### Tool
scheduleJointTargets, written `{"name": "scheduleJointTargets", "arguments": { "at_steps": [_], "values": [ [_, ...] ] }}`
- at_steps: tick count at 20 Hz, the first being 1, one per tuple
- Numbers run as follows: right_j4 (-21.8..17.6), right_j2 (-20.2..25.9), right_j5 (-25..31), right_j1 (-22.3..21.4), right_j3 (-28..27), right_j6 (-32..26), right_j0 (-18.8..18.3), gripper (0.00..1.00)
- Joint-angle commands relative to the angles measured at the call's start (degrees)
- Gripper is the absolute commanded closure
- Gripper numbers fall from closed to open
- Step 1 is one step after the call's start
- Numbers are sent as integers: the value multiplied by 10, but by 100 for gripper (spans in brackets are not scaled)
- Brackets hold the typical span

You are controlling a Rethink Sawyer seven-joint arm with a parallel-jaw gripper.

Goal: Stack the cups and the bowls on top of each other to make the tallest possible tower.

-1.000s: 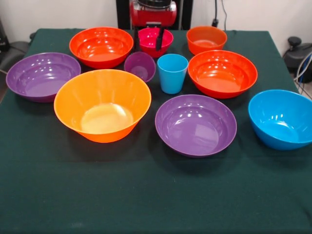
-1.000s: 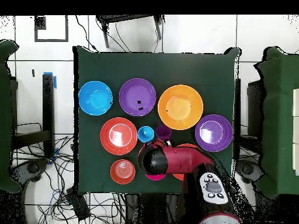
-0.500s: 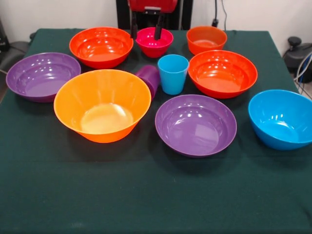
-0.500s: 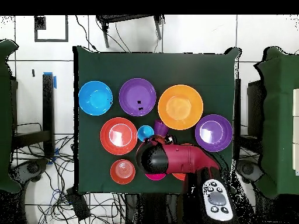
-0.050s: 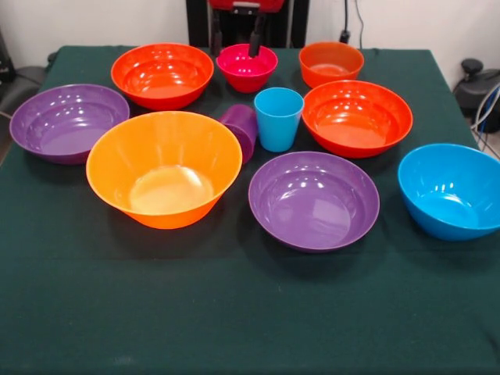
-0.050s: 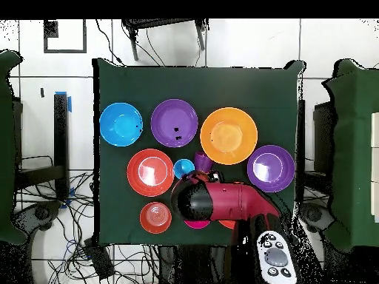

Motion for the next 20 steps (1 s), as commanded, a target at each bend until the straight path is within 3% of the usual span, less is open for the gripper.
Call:
{"name": "scheduleJointTargets", "arguments": {
  "at_steps": [1, 9, 20],
  "values": [
    [34, 70, 80, 9, 5, 44, 19, 0],
    [44, 68, 98, 21, -36, 40, 46, 0],
    [33, 74, 89, 42, -60, 31, 37, 0]
  ]
}}
